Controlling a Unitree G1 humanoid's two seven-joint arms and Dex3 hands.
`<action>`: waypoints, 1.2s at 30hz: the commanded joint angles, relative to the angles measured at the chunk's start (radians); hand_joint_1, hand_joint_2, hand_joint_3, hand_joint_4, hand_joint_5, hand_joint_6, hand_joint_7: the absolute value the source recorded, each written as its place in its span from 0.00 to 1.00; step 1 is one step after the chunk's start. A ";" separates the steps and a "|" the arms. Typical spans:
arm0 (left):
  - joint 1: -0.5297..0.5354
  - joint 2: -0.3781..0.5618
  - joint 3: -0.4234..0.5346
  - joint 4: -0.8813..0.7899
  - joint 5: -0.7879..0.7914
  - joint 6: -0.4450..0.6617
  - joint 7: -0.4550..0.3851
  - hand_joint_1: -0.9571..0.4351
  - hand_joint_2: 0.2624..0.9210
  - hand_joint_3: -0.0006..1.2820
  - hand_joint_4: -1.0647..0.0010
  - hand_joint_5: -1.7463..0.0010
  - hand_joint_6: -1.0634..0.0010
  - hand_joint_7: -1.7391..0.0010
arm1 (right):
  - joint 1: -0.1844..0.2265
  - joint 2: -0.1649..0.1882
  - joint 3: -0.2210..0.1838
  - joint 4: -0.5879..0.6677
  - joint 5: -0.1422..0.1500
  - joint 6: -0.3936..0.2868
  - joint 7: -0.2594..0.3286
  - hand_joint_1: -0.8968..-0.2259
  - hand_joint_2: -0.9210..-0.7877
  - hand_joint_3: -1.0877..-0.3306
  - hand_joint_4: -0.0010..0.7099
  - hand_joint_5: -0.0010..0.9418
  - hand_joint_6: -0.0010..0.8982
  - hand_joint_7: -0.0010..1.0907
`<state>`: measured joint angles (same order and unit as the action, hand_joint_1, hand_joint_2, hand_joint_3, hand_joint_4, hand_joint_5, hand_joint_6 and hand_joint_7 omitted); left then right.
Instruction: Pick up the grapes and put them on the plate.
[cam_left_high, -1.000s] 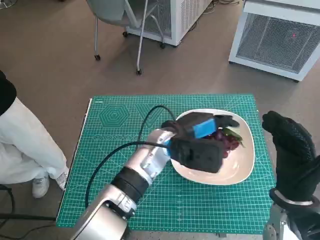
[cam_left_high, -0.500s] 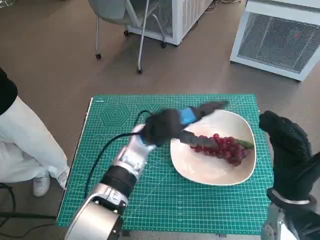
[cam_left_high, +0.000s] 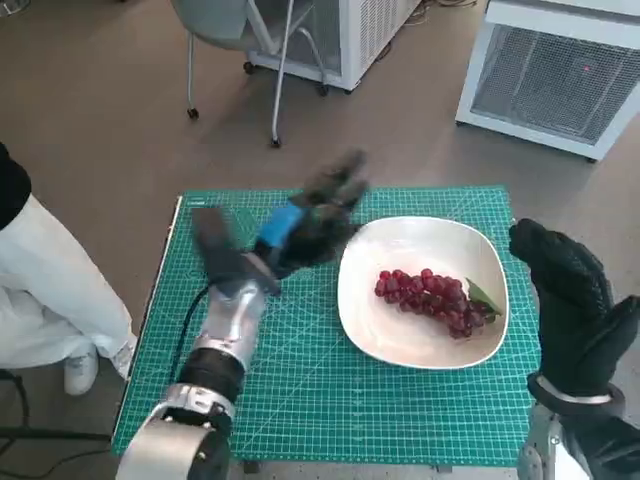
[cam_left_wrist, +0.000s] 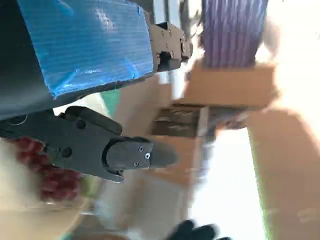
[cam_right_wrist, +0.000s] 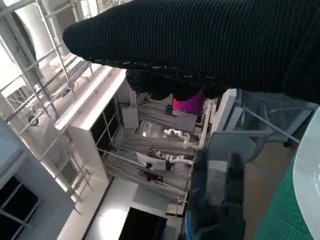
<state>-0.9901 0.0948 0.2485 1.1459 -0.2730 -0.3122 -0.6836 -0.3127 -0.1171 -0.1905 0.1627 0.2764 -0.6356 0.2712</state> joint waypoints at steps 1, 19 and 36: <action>0.058 0.025 0.079 -0.054 -0.090 -0.028 -0.063 0.23 1.00 0.33 0.95 0.99 0.82 0.97 | 0.002 0.004 0.007 0.007 -0.015 0.022 -0.013 0.56 0.00 0.70 0.63 0.00 0.08 0.55; 0.242 0.046 0.125 -0.287 -0.194 -0.061 -0.126 0.24 1.00 0.38 0.84 0.98 0.79 0.97 | -0.004 -0.001 0.014 -0.011 -0.012 0.049 -0.010 0.54 0.00 0.70 0.64 0.01 0.08 0.54; 0.384 0.026 0.098 -0.481 -0.241 -0.008 -0.134 0.24 1.00 0.37 0.83 0.99 0.78 0.98 | -0.018 -0.002 0.028 -0.004 0.006 0.060 0.013 0.54 0.00 0.71 0.65 0.01 0.09 0.52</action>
<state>-0.6375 0.1267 0.3567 0.7011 -0.5081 -0.3338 -0.8230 -0.3373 -0.1154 -0.1655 0.1515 0.2753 -0.5901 0.2736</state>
